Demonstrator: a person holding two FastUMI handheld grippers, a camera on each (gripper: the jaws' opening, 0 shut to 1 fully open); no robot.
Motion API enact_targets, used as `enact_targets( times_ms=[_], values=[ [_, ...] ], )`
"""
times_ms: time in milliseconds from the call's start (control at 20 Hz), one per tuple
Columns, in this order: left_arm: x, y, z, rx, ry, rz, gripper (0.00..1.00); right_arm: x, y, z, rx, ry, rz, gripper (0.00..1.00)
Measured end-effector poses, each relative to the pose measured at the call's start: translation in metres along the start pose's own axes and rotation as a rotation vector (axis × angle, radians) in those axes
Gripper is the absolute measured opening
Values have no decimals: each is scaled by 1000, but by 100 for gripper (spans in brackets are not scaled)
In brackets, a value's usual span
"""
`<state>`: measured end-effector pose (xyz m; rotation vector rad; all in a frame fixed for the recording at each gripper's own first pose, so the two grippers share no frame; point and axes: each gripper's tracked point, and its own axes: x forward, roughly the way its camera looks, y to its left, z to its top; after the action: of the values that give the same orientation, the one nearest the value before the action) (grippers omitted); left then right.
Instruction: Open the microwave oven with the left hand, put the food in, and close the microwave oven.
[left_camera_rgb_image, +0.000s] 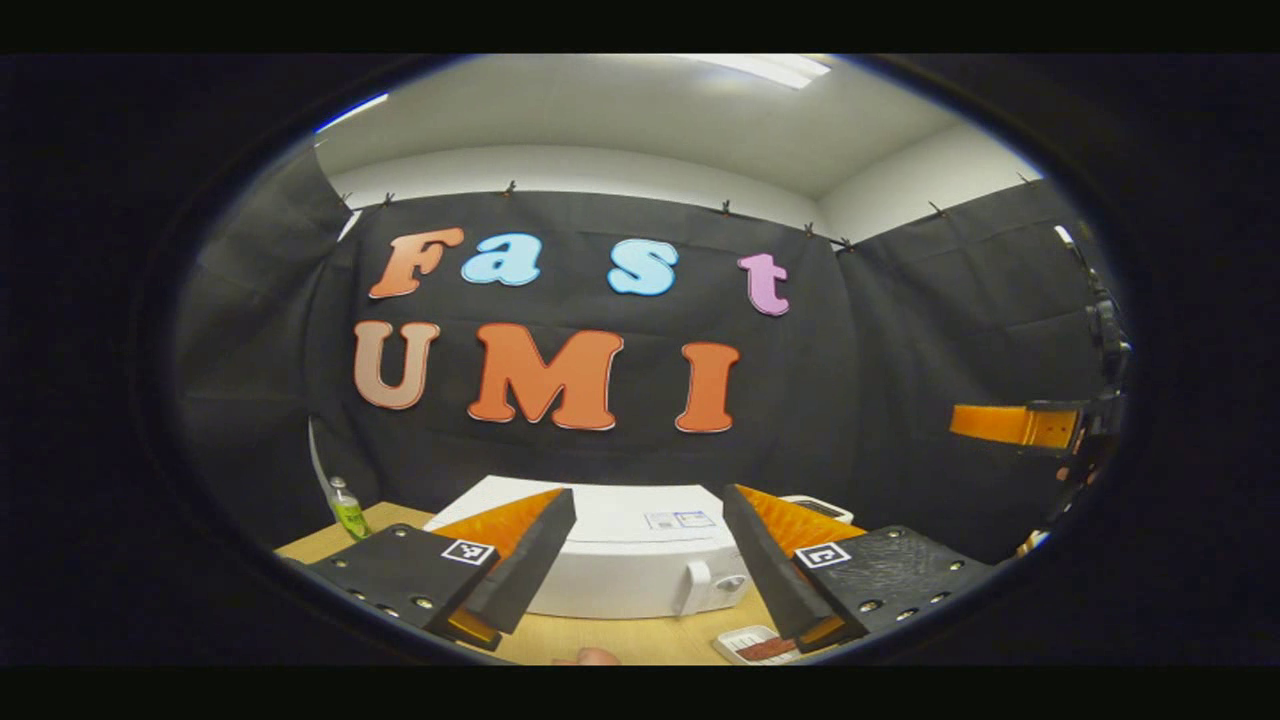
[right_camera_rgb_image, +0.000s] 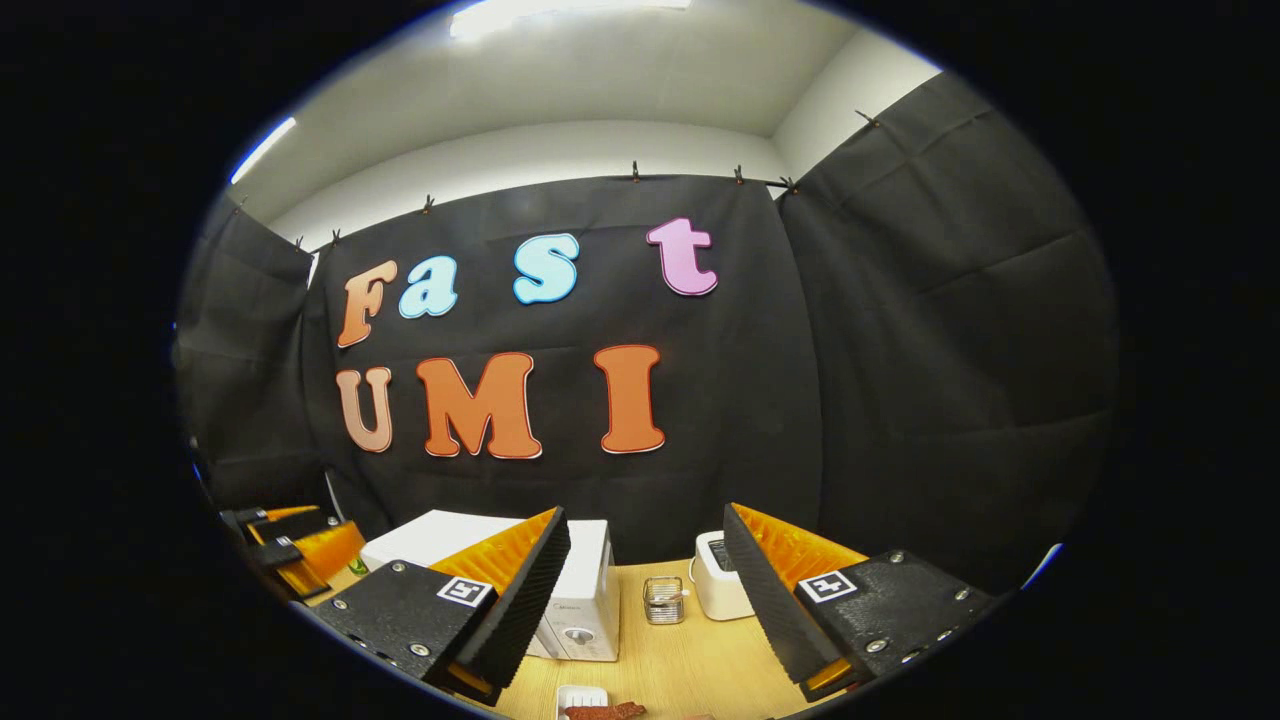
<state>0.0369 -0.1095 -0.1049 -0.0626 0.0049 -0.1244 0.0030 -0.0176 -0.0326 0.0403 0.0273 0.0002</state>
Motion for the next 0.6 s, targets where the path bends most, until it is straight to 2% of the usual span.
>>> enact_targets(
  times_ms=[150, 250, 300, 350, 400, 450, 600],
  values=[
    [17, -15, -44, 51, 29, -4, 93, 3, -13, -3, -10, -8, -34, 96],
    [29, -26, -78, 34, 58, -14, 92, 4, -18, -7, -17, -10, -50, 96],
    [34, -29, -92, 18, 65, -12, 96, 6, -18, -11, -22, -8, -49, 96],
    [38, -34, -106, 11, 69, -15, 92, 7, -18, -15, -24, -3, -48, 95],
    [43, -37, -118, 24, 70, -16, 96, 9, -19, -19, -25, 5, -48, 95],
    [48, -41, -133, 39, 83, -18, 92, 13, -21, -25, -26, 14, -50, 95],
    [65, -41, -178, 50, 131, 11, 92, 19, -26, -39, -24, 34, -54, 95]
  ],
)
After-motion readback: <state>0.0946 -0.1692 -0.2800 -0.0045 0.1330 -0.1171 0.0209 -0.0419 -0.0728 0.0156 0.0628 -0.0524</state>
